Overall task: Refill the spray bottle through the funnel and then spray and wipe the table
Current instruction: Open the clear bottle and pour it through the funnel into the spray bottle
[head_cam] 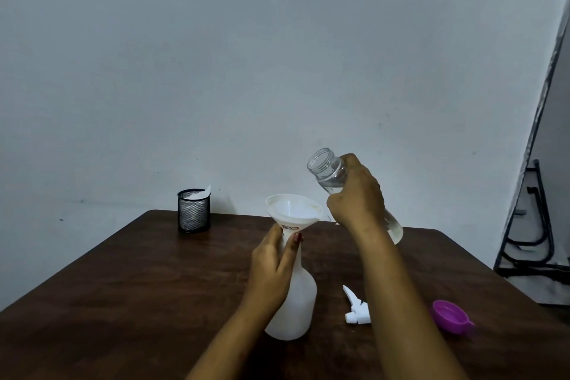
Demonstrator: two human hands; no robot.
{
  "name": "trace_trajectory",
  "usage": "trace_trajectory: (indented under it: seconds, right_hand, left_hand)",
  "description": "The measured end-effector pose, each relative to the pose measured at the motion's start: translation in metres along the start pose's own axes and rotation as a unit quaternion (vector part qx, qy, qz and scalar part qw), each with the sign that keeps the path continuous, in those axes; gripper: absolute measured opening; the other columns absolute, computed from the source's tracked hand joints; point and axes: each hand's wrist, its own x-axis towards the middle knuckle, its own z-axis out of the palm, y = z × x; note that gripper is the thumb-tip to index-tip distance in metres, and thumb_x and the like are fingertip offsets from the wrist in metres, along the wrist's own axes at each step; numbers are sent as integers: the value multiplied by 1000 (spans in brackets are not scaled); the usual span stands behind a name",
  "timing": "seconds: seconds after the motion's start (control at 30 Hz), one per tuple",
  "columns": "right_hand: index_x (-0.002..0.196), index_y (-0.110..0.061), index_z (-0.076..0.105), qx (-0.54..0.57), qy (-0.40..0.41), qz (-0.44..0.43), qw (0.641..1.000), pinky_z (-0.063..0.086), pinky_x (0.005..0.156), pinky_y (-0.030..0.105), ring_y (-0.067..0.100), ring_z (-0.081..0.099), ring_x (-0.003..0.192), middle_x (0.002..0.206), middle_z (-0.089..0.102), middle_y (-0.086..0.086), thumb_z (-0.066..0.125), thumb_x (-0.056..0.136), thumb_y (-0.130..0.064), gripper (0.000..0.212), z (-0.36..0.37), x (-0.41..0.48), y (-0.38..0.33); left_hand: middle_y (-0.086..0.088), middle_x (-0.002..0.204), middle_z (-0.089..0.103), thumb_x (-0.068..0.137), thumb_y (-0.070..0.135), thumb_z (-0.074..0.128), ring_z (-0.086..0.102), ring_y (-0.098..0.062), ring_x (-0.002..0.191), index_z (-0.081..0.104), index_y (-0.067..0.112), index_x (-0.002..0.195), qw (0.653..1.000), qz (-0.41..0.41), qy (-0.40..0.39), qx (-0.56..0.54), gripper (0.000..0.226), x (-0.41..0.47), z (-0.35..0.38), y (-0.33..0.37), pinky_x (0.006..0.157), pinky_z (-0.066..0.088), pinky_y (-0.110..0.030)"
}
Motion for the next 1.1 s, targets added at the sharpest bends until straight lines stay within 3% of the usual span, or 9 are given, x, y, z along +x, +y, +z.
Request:
trace_trajectory:
  seconds: [0.33,0.6,0.8,0.9,1.1]
  right_hand:
    - [111,-14,53,-22,-7,-38,999,44,88,37,31,56,101,107,62,5,52,69,9,49,11,4,4]
    - [110,-16,53,-45,-2,-67,997,41,91,38,30,56,101,104,62,4,53,69,9,49,10,2,3]
    - [110,-18,52,-50,0,-75,996,39,100,43,31,55,101,102,60,4,53,70,8,47,9,2,5]
    - [110,-18,53,-57,2,-76,996,38,102,45,31,55,101,102,61,5,52,70,10,49,10,3,6]
    - [110,-18,55,-74,12,-92,993,37,104,43,32,55,101,100,62,6,48,68,11,52,13,3,8]
  left_hand:
    - [10,86,68,87,50,41,63,2,83,63,21,97,1000,20,14,12,38,3,-6,-4,69,42,-7]
    - [23,71,60,92,36,45,56,8,68,65,13,93,998,33,12,54,31,2,-5,-3,62,37,-5]
    - [15,74,62,90,45,43,59,3,74,60,26,90,997,34,17,69,25,1,-5,-4,63,38,-6]
    - [21,72,61,93,35,45,57,7,70,55,34,83,997,30,14,74,13,0,-5,-2,61,37,-4]
    - [28,70,58,92,31,44,53,9,63,51,34,78,997,36,13,64,15,-1,-5,0,58,35,-4]
